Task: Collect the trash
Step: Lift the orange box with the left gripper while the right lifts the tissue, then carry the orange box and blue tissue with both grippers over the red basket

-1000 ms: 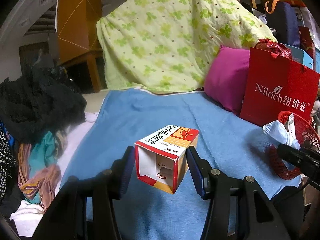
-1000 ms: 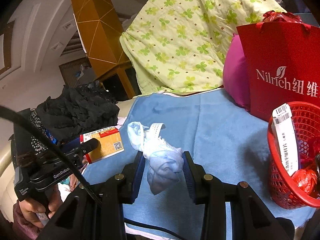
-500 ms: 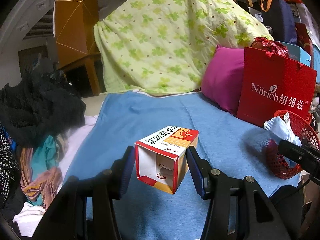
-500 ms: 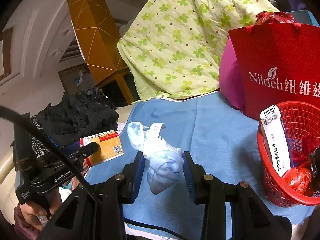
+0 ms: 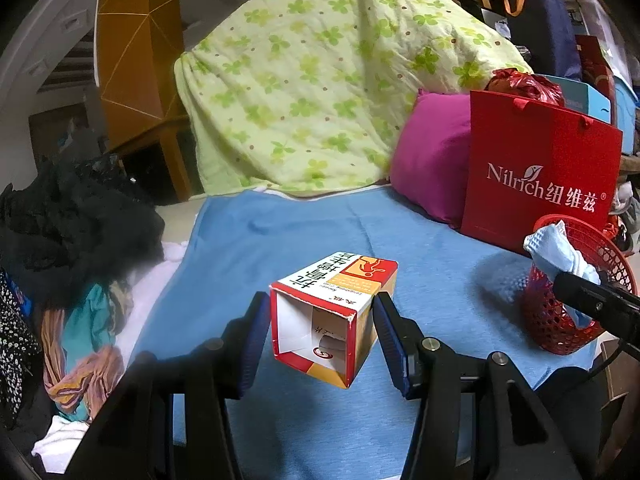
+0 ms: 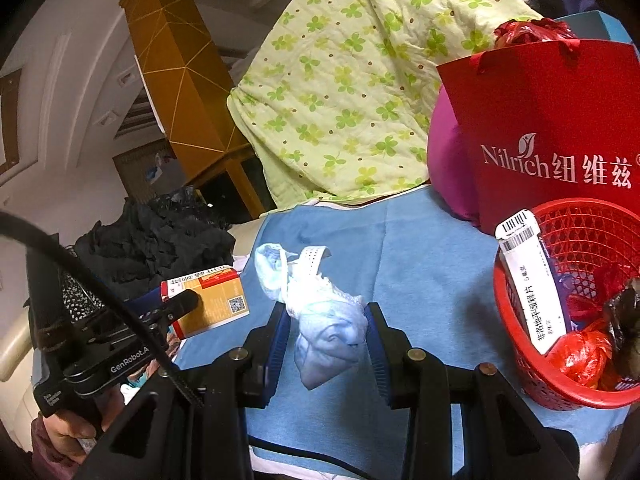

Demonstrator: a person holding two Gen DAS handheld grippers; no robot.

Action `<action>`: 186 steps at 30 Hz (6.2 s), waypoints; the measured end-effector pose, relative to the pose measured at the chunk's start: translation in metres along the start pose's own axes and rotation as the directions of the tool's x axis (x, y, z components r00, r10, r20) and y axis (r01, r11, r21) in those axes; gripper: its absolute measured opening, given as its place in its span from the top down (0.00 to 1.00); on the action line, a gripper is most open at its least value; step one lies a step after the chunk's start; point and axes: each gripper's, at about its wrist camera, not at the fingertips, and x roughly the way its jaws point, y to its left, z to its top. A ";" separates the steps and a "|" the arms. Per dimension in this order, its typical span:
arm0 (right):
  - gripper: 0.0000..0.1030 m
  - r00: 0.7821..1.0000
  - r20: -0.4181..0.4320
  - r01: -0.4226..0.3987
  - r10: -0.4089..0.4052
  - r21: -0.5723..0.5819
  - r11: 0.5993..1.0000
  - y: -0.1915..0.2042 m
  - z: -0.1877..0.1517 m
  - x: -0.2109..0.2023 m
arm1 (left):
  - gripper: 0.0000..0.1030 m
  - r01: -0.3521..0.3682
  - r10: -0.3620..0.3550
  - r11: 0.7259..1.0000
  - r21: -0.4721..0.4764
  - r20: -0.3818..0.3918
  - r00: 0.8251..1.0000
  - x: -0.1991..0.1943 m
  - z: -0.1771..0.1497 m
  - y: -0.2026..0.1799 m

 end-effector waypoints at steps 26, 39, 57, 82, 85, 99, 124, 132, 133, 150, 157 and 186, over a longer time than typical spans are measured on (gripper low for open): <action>0.61 0.998 0.058 0.013 -0.016 0.044 0.999 -0.016 0.005 -0.032 | 0.47 0.037 -0.038 0.997 0.067 0.010 0.999 -0.014 0.010 -0.037; 0.61 0.996 0.081 0.029 -0.034 0.066 0.997 -0.026 0.006 -0.046 | 0.47 0.058 -0.060 0.994 0.097 0.016 0.998 -0.020 0.014 -0.055; 0.60 0.993 0.104 0.050 -0.059 0.089 0.995 -0.032 0.006 -0.063 | 0.47 0.089 -0.093 0.987 0.131 0.025 0.995 -0.027 0.019 -0.078; 0.60 0.987 0.130 0.075 -0.091 0.127 0.989 -0.044 0.008 -0.081 | 0.47 0.120 -0.130 0.976 0.181 0.042 0.991 -0.035 0.025 -0.101; 0.60 0.986 0.134 0.080 -0.097 0.131 0.988 -0.045 0.007 -0.083 | 0.47 0.128 -0.138 0.975 0.184 0.041 0.990 -0.035 0.025 -0.102; 0.60 0.983 0.145 0.094 -0.115 0.143 0.985 -0.051 0.009 -0.089 | 0.47 0.151 -0.163 0.968 0.200 0.041 0.986 -0.038 0.027 -0.112; 0.60 0.976 0.162 0.116 -0.145 0.177 0.977 -0.067 0.007 -0.105 | 0.47 0.191 -0.205 0.952 0.240 0.031 0.978 -0.041 0.029 -0.137; 0.60 0.974 0.165 0.123 -0.155 0.192 0.974 -0.074 0.007 -0.110 | 0.47 0.205 -0.219 0.945 0.254 0.028 0.975 -0.042 0.029 -0.145; 0.60 0.974 0.165 0.125 -0.157 0.193 0.973 -0.075 0.007 -0.110 | 0.47 0.207 -0.221 0.945 0.254 0.027 0.975 -0.042 0.029 -0.146; 0.60 0.969 0.172 0.136 -0.176 0.220 0.966 -0.088 0.005 -0.119 | 0.47 0.234 -0.253 0.930 0.283 0.030 0.967 -0.049 0.031 -0.163; 0.59 0.966 0.175 0.148 -0.191 0.233 0.961 -0.093 0.003 -0.123 | 0.47 0.242 -0.262 0.924 0.297 0.032 0.964 -0.051 0.032 -0.171; 0.59 0.947 0.212 0.172 -0.242 0.300 0.938 -0.124 -0.001 -0.148 | 0.47 0.287 -0.320 0.890 0.354 0.040 0.946 -0.056 0.040 -0.204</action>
